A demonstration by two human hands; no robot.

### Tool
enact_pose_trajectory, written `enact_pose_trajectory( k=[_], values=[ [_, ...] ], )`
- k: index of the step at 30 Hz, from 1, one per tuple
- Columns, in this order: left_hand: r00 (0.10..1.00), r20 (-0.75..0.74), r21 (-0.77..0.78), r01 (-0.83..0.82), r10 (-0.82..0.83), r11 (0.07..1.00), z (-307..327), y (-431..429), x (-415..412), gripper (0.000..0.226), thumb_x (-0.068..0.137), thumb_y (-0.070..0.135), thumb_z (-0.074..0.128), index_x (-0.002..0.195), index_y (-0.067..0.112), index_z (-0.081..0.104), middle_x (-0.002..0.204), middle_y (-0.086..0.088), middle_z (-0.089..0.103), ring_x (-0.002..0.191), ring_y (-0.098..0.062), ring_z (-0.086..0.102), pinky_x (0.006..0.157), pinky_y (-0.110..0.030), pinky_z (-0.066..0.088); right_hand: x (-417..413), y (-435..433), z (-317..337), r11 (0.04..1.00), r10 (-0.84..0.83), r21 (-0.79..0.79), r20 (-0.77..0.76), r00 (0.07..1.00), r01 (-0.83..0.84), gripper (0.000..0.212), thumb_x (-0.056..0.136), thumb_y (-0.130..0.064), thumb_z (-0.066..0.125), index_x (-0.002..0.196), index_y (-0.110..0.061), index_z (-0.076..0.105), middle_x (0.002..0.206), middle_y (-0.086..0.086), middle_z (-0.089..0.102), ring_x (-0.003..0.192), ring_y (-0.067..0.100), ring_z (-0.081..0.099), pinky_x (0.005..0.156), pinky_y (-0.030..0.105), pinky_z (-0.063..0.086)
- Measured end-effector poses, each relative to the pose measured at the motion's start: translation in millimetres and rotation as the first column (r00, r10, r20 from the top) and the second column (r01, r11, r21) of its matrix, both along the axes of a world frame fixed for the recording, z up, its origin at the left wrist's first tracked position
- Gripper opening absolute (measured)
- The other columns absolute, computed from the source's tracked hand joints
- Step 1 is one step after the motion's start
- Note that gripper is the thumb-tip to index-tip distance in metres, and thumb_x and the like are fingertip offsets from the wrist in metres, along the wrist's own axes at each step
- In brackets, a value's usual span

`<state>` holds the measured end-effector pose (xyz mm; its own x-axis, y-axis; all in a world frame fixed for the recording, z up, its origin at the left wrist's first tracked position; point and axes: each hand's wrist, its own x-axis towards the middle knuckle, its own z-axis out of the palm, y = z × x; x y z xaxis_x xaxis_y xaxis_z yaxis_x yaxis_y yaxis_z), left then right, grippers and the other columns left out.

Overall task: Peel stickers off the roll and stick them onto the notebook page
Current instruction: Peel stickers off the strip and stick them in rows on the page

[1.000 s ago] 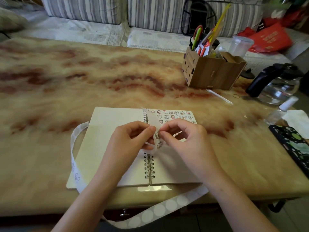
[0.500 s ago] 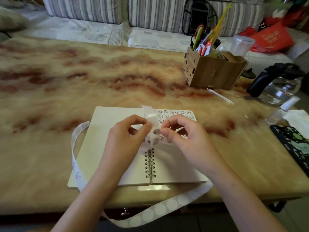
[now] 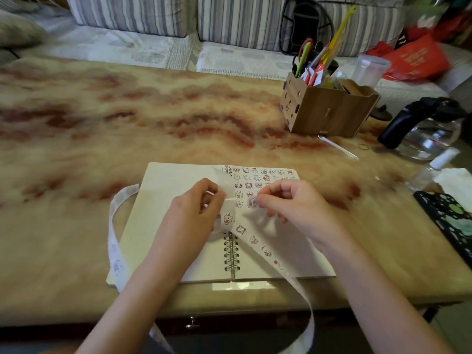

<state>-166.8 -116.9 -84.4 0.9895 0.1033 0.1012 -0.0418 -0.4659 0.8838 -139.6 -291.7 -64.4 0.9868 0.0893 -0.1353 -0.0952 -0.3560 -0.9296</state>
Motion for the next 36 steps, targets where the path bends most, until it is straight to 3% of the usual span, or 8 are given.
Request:
enact_pose_trajectory(
  k=[4,9,17,22,32,36],
  values=[
    [1.0,0.014,-0.019,-0.017,0.017,1.0,-3,8,1,0.017,0.091,0.022,0.057,0.073,0.021,0.056,0.05,-0.001,0.053,0.05,-0.012,0.046,0.055,-0.026,0.038,-1,8,-6,0.999,0.019,-0.033,-0.039,0.999,-0.02,0.001,0.078,-0.009,0.073,0.077,-0.009,0.074,0.068,0.0,0.071,0.051,0.001,0.054,0.051,0.011,0.038],
    [0.999,0.007,0.01,-0.035,0.035,0.999,-4,10,-1,0.018,0.09,0.022,0.059,0.072,0.019,0.058,0.043,0.01,0.053,0.043,-0.004,0.046,0.047,-0.013,0.034,1,13,-12,0.998,0.014,-0.06,-0.022,1.0,-0.015,0.009,0.077,-0.007,0.072,0.071,-0.013,0.073,0.062,-0.003,0.069,0.048,0.007,0.052,0.054,0.021,0.043],
    [1.0,0.011,-0.007,-0.026,0.027,1.0,-1,9,-3,0.017,0.091,0.017,0.058,0.075,0.012,0.06,0.051,-0.002,0.061,0.048,-0.001,0.053,0.054,-0.007,0.037,0,13,-17,1.0,-0.014,-0.025,-0.003,1.0,0.014,0.007,0.077,-0.009,0.074,0.071,-0.012,0.075,0.071,0.004,0.073,0.043,0.002,0.046,0.052,0.021,0.039],
    [1.0,-0.003,-0.012,-0.027,0.027,1.0,0,9,-3,0.016,0.091,0.016,0.057,0.077,0.01,0.06,0.051,-0.001,0.061,0.043,0.0,0.05,0.051,-0.007,0.036,-1,16,-20,0.997,-0.02,-0.069,0.004,1.0,0.02,0.005,0.077,-0.012,0.073,0.074,-0.01,0.076,0.075,0.009,0.074,0.045,0.003,0.047,0.054,0.024,0.039],
    [0.999,-0.018,-0.026,-0.033,0.033,0.999,-2,10,-3,0.015,0.091,0.017,0.058,0.078,0.012,0.061,0.048,0.003,0.059,0.043,0.001,0.05,0.048,-0.009,0.037,-2,19,-25,0.988,-0.062,-0.138,0.028,0.998,0.065,0.007,0.077,-0.018,0.074,0.07,-0.015,0.075,0.071,-0.001,0.073,0.058,0.007,0.057,0.063,0.032,0.046],
    [0.999,-0.021,-0.032,-0.032,0.032,0.999,-2,9,-2,0.014,0.091,0.017,0.058,0.079,0.011,0.061,0.048,0.002,0.059,0.042,0.0,0.049,0.047,-0.009,0.037,-2,20,-26,0.983,-0.071,-0.165,0.04,0.997,0.077,0.007,0.076,-0.019,0.074,0.069,-0.017,0.074,0.068,-0.005,0.072,0.057,0.004,0.056,0.063,0.028,0.044]
  ],
)
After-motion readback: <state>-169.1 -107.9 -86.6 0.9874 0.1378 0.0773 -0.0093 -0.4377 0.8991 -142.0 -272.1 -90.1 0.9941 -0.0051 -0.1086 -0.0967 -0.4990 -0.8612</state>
